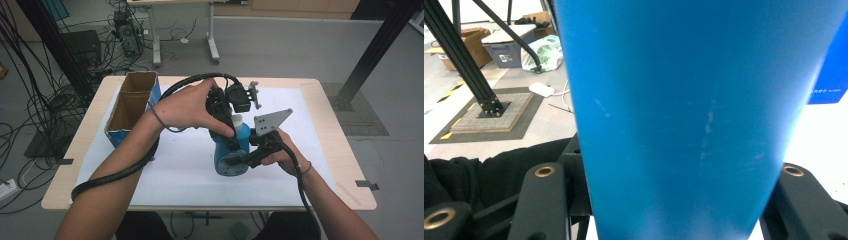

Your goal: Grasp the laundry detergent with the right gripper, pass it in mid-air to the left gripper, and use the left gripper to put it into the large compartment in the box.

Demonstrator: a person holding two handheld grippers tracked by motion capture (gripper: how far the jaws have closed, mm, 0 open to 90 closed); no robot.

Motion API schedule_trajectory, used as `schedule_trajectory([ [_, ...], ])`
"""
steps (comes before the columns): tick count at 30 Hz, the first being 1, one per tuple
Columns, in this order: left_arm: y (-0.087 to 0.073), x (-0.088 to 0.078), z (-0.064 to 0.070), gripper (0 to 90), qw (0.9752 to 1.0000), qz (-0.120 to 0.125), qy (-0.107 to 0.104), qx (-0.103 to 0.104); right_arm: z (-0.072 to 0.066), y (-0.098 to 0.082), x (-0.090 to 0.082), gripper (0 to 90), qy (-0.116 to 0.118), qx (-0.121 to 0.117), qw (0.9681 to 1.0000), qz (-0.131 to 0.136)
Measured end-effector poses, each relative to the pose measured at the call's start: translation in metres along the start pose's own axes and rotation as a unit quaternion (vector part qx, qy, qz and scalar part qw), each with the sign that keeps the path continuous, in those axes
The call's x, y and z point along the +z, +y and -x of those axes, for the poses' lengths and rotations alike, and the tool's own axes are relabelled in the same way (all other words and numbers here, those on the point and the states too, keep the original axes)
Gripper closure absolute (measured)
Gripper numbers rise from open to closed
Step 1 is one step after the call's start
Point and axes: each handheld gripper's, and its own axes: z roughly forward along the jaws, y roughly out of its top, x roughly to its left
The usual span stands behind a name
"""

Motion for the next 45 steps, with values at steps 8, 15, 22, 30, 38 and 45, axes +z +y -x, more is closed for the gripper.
schedule_trajectory([
  [8,-0.0011,0.0008,-0.0001,9.1,1.0000,0.000,-0.001,0.000,-0.0008,0.0007,-0.0001,44.7,0.001,0.002,1.0000,0.001],
  [15,-0.0003,0.0008,0.0004,9.2,1.0000,0.000,-0.001,0.000,-0.0013,0.0019,-0.0002,44.8,0.000,0.000,1.0000,-0.001],
  [22,0.0029,0.0017,0.0030,9.2,1.0000,-0.001,-0.003,0.005,-0.0018,0.0039,0.0006,44.8,0.001,-0.005,1.0000,0.000],
  [30,0.0047,0.0036,0.0033,12.6,0.9999,-0.004,-0.010,0.012,-0.0026,0.0052,0.0022,44.7,0.005,-0.007,1.0000,0.000],
  [38,0.0056,0.0042,0.0045,17.4,0.9998,-0.010,-0.013,0.014,-0.0033,0.0063,0.0031,44.7,0.009,-0.007,0.9999,0.000],
  [45,0.0051,0.0053,0.0054,23.0,0.9995,-0.017,-0.011,0.025,-0.0035,0.0066,0.0034,44.7,0.009,-0.008,0.9999,-0.001],
])
